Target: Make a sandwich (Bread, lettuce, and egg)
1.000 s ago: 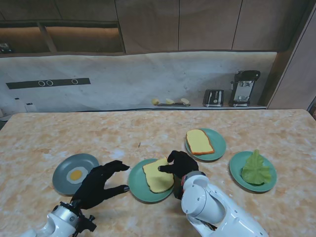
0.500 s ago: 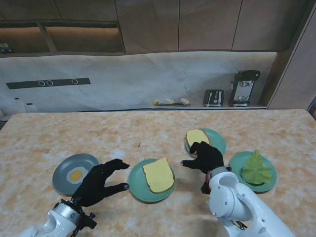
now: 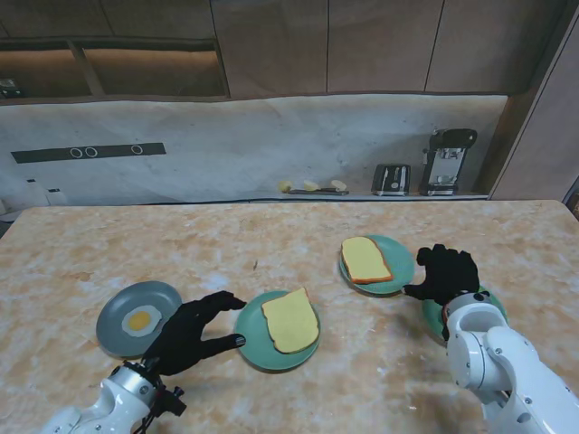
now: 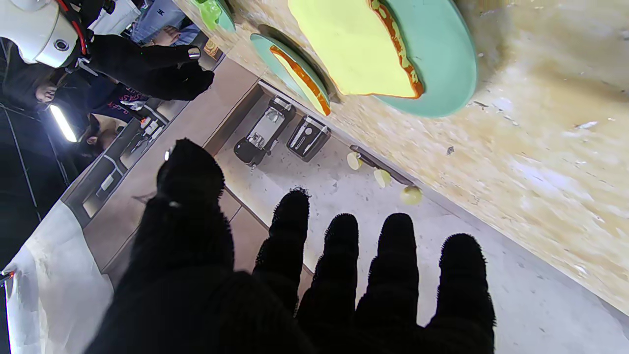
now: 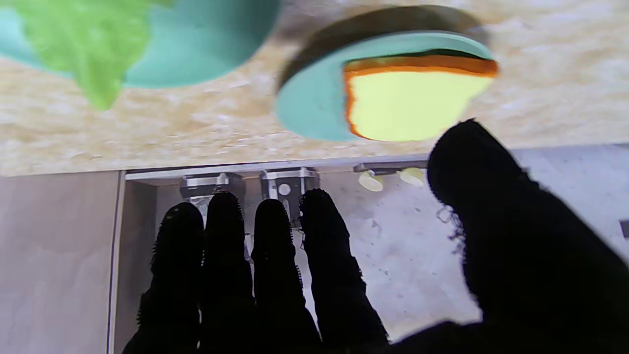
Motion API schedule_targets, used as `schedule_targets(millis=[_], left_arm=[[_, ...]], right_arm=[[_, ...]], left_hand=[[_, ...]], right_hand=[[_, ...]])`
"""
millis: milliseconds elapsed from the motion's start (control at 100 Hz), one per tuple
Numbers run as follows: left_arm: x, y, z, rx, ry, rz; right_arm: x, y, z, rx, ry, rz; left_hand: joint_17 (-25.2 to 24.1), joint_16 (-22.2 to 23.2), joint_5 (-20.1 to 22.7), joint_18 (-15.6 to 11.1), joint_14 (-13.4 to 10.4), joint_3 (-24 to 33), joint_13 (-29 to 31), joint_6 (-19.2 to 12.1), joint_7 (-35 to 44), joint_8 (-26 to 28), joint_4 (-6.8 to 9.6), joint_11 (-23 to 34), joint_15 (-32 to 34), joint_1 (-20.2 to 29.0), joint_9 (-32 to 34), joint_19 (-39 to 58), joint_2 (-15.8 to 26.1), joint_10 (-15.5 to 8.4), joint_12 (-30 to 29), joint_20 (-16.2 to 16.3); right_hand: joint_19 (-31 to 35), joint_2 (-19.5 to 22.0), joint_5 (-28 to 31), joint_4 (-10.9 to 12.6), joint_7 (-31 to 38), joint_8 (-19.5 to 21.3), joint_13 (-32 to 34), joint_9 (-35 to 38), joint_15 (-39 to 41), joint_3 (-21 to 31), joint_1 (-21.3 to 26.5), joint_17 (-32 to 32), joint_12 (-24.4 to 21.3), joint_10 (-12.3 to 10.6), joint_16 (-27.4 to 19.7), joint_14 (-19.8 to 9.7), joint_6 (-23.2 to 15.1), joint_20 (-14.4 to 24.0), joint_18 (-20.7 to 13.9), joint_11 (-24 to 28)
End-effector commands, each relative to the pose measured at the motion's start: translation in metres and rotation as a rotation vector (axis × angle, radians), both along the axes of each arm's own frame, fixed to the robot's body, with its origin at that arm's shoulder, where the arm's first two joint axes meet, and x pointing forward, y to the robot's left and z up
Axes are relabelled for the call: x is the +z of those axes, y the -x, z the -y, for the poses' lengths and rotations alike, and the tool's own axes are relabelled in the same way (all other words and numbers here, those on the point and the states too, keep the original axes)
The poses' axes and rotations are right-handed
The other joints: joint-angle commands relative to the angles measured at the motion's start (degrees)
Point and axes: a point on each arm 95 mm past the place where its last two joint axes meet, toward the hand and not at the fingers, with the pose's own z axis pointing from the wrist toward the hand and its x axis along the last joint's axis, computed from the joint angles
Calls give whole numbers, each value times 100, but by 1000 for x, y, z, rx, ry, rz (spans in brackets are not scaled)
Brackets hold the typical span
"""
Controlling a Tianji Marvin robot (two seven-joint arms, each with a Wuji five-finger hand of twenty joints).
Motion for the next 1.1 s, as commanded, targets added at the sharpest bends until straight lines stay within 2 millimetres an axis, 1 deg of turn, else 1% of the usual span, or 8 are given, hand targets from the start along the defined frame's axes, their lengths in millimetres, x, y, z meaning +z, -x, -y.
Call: schedule_targets(millis=[0,160,380,440,530,640,710,1090], left_arm=[[-3,1,2,-9,-5,-18],[-3,1,3,-11,-3,-24],[-3,0,4,-16,-1,-30],[-4,0,4,-17,0,-31],[-4,0,5,-18,0,-32],[-4,-1,6,-21,0,-33],[-4,-1,7,-24,0,-34],[-3,-2,7,-28,-8,-35]], right_arm=[[-12,3,12,-24,14,-49],[-20,2,32,-53,103,-79],[-29,0,54,-106,170,-103],[-30,0,58,-127,174,-124],[-34,1,62,-157,166,-143],[-40,4,66,-190,158,-171],[-45,6,68,-207,153,-183],[-67,12,65,-248,116,-241]], left_hand=[[-78,-10,17,3,-20,-63,-24,-113,-66,15,-11,-89,-104,8,71,-61,101,-6,28,77],[-83,-11,14,-3,-18,-63,-31,-109,-65,15,-12,-91,-108,8,68,-64,104,-11,27,75],[-86,-12,15,0,-22,-64,-34,-108,-68,13,-12,-93,-109,9,67,-68,106,-7,26,74],[-86,-12,25,0,-22,-64,-35,-103,-65,14,-12,-95,-109,9,60,-68,106,-10,25,74],[-92,-12,21,-6,-23,-63,-39,-107,-66,14,-12,-93,-111,9,66,-72,109,-12,25,73],[-84,-11,32,-1,-14,-65,-31,-101,-61,16,-12,-92,-107,8,69,-69,102,-13,26,74],[-88,-12,37,-6,-23,-63,-36,-98,-60,16,-12,-96,-108,7,62,-72,110,-12,25,73],[-93,-15,49,-8,-26,-64,-50,-96,-58,19,-12,-87,-110,11,77,-73,113,-1,28,72]], right_hand=[[-154,-97,-217,144,-46,-75,-238,-310,-129,-116,30,-176,-2493,-85,-127,-95,7,-90,-22,-68],[-435,-89,-521,175,-146,-161,-482,-562,-295,-305,64,-401,-2542,-143,-203,-186,-101,-173,-38,-168],[-955,-93,-1360,237,-142,-257,-854,-1178,-620,-535,22,-612,-2660,-252,-373,-281,-687,-345,-71,-358],[-1057,-84,-1509,260,-153,-317,-923,-1361,-803,-667,-51,-616,-2727,-273,-472,-267,-791,-381,33,-461],[-1169,-115,-1636,301,-174,-387,-958,-1513,-953,-783,-160,-613,-2784,-309,-554,-250,-908,-402,253,-532],[-1316,-119,-1717,334,-216,-474,-985,-1503,-1122,-768,-290,-612,-2984,-353,-641,-294,-993,-404,473,-963],[-1350,-124,-1774,335,-230,-491,-994,-1506,-1147,-763,-311,-601,-3023,-372,-650,-351,-1025,-404,536,-1059],[-1502,-163,-1692,343,-110,-426,-885,-1470,-1103,-720,-297,-277,-2922,-396,-626,-426,-1019,-436,877,-884]])
